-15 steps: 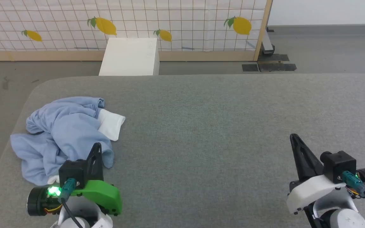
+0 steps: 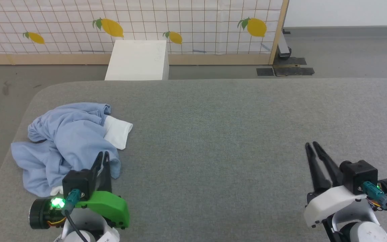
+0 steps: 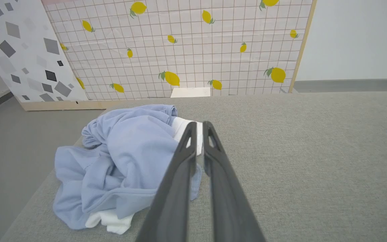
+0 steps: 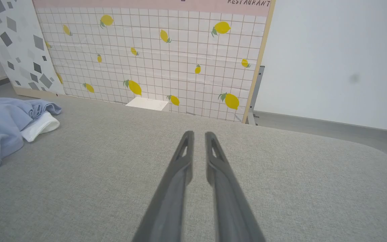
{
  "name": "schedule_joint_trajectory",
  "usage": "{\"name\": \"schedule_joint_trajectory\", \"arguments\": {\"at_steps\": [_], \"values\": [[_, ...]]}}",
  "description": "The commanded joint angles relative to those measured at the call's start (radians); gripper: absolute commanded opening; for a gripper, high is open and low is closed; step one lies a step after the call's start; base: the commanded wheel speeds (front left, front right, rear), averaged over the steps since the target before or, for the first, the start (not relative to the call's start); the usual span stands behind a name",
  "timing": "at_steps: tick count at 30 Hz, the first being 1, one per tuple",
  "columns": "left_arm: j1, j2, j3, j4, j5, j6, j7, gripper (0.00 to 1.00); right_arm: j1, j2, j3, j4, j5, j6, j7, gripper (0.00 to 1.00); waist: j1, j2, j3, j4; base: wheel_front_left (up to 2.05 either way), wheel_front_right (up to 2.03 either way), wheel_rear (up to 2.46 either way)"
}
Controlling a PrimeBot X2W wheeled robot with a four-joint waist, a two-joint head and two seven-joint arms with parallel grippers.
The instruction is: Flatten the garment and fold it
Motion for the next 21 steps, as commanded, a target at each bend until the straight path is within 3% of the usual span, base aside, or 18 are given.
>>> {"name": "schedule_joint_trajectory", "arguments": {"at_steps": [1, 21], "values": [[0.0, 0.0, 0.0, 0.0, -0.002, 0.0, -0.001, 1.0, 0.0, 0.0, 0.0, 0.0, 0.001, 0.0, -0.001, 1.0, 0.0, 0.0, 0.0, 0.0, 0.0, 0.0, 0.0], [0.008, 0.004, -0.003, 0.03, -0.031, -0.011, -0.039, 1.0, 0.023, 0.0, -0.022, 0.016, 0.048, 0.0, -0.04, 1.0, 0.0, 0.0006, 0.001, -0.002, 0.0, 0.0, 0.0]]}}
